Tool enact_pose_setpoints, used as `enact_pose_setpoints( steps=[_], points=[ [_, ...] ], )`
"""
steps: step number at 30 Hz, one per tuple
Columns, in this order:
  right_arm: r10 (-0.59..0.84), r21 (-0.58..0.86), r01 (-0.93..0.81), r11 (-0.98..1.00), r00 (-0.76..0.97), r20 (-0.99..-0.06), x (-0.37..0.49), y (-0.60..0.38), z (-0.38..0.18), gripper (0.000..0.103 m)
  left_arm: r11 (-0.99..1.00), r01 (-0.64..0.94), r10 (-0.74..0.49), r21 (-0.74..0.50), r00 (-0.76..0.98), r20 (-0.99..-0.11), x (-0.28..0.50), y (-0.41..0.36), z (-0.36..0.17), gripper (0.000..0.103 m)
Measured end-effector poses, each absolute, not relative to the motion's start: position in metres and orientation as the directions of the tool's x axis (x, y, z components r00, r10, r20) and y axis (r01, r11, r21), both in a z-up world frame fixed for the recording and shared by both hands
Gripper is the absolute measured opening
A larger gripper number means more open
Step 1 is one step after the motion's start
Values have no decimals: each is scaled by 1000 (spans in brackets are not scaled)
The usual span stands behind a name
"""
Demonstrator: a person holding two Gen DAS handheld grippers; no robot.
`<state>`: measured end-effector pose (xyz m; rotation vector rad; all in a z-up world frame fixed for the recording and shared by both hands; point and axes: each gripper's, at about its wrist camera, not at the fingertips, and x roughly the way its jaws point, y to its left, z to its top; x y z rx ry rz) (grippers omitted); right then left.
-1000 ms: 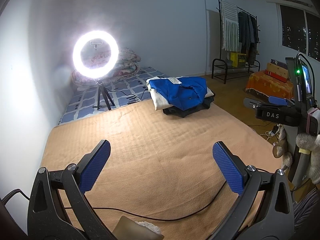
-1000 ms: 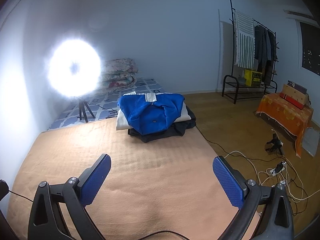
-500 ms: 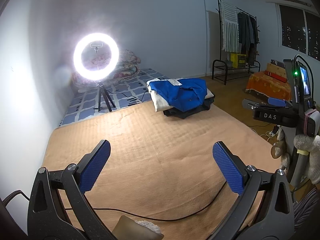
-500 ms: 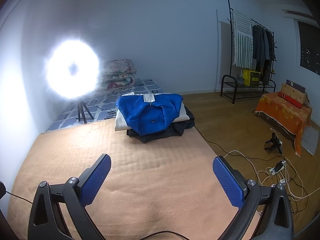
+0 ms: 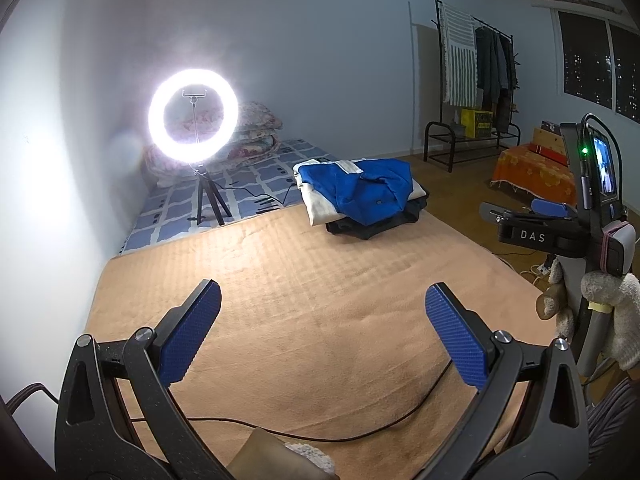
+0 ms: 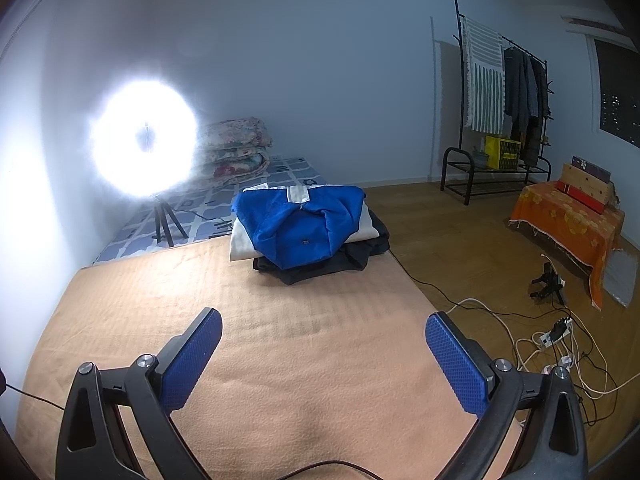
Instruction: Fold large clothes
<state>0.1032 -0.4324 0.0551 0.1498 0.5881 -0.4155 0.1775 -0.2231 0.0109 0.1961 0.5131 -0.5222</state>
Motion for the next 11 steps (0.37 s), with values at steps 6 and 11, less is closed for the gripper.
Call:
enact_pose_setpoints(
  steps=[6,11],
  points=[
    [-336,11,415,910,751,-569,105,-430,53,103,853,520,-425,54,750,-508,178,-224,11,103],
    [-335,16,418,908,750,-571,105,-431,52,103,856,513,-423,59,762,-491,175,-222,13,103]
  ],
)
